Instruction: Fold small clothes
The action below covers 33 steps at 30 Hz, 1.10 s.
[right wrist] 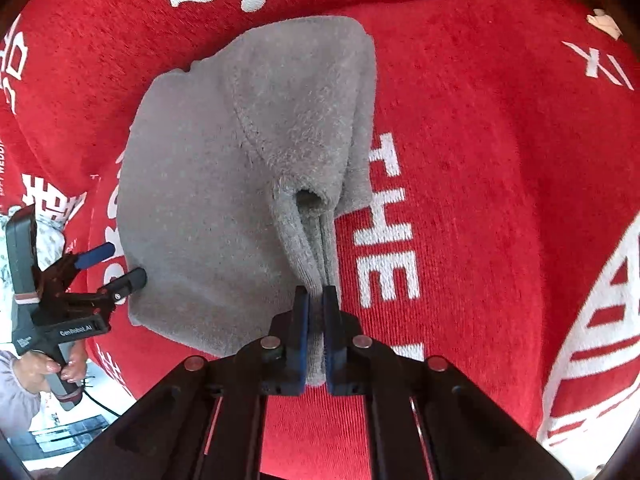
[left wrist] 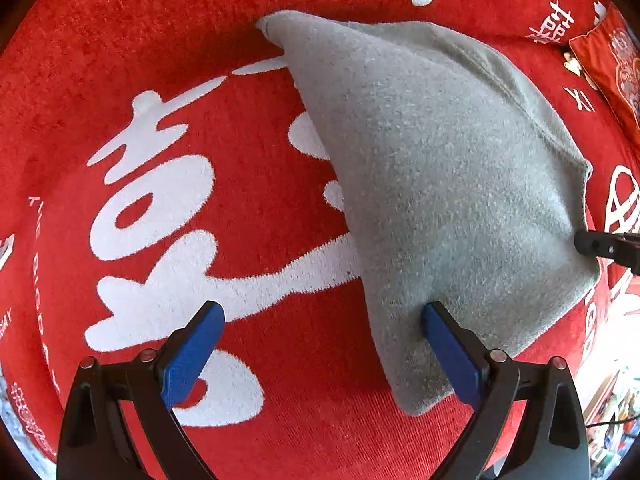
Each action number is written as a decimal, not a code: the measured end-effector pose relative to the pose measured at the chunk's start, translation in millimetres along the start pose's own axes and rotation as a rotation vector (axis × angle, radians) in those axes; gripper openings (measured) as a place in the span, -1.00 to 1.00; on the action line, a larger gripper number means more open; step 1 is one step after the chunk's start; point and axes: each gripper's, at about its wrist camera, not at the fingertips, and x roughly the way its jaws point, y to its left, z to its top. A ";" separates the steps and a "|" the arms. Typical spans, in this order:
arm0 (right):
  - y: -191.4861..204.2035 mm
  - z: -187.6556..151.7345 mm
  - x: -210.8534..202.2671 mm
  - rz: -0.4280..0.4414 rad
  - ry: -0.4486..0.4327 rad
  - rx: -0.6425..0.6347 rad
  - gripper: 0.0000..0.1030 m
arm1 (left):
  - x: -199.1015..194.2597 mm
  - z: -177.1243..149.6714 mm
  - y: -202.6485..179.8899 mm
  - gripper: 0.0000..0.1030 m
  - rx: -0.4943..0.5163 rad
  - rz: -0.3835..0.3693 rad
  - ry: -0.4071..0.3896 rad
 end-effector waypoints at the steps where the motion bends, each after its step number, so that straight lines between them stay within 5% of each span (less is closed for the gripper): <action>1: -2.0 -0.8 -4.8 -0.005 0.000 0.018 -0.86 | -2.6 0.1 0.1 0.94 0.001 0.005 -0.004; 7: -12.2 4.3 -35.4 0.151 -0.105 0.205 -0.52 | -17.8 7.0 7.3 0.94 -0.028 0.015 -0.029; 9: -15.8 12.7 -42.0 0.152 -0.144 0.227 0.19 | -20.0 10.4 8.9 0.94 -0.040 0.018 -0.035; 10: -16.5 19.7 -42.6 0.154 -0.161 0.232 0.24 | -21.3 12.2 9.6 0.94 -0.045 0.025 -0.042; 13: -12.0 37.6 -31.4 0.159 -0.141 0.226 0.01 | -24.3 16.3 11.0 0.94 -0.046 0.044 -0.047; 14: -9.3 44.0 -25.3 0.146 -0.121 0.218 -0.31 | -23.8 18.6 10.9 0.94 -0.045 0.047 -0.044; 17: -4.1 53.5 -13.3 0.077 -0.071 0.175 -0.68 | -23.8 22.5 12.0 0.94 -0.050 0.046 -0.047; 21: 3.0 49.2 -5.0 0.002 -0.077 0.109 -0.69 | -22.2 24.5 13.2 0.94 -0.069 0.035 -0.044; 33: -9.3 40.6 -12.5 0.115 -0.069 0.272 -0.60 | -21.0 28.3 14.0 0.94 -0.083 0.041 -0.037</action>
